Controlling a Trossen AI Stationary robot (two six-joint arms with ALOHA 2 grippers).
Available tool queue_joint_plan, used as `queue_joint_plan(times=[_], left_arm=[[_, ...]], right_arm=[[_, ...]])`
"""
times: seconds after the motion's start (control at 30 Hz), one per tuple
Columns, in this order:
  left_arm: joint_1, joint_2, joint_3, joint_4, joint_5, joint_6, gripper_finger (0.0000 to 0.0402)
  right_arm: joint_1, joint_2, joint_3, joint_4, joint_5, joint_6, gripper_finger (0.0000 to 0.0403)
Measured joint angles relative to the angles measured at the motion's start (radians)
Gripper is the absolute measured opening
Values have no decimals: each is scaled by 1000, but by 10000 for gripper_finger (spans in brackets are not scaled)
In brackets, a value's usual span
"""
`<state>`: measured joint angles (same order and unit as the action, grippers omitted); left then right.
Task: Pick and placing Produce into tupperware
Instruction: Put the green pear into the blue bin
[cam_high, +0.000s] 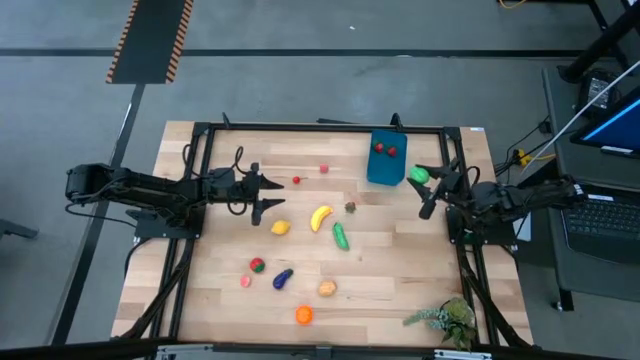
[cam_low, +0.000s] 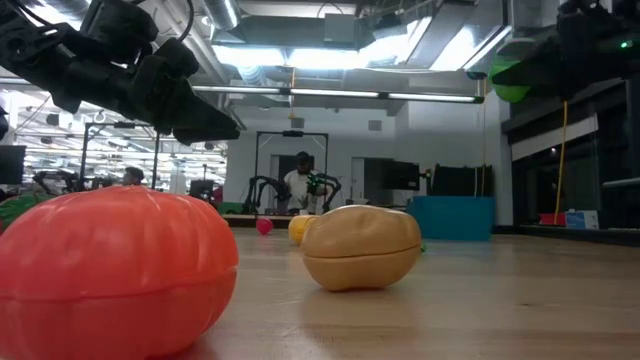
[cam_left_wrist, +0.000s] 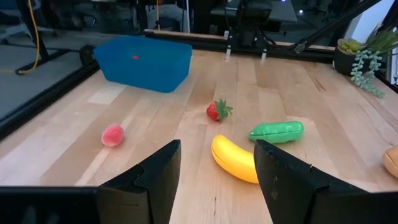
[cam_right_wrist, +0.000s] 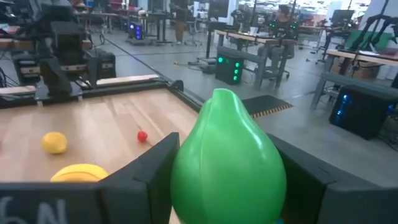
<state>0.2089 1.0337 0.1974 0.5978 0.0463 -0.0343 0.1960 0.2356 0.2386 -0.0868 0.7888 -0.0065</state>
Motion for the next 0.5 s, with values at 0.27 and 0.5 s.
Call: queue_joint_plan(times=[0.27, 0.5], left_arm=[[0, 0, 0, 27, 0, 18, 196], [0, 0, 0, 26, 0, 17, 196]], right_arm=[[-105, 62, 0, 0, -109, 5, 209], [-238, 156, 54, -25, -227, -5, 209]])
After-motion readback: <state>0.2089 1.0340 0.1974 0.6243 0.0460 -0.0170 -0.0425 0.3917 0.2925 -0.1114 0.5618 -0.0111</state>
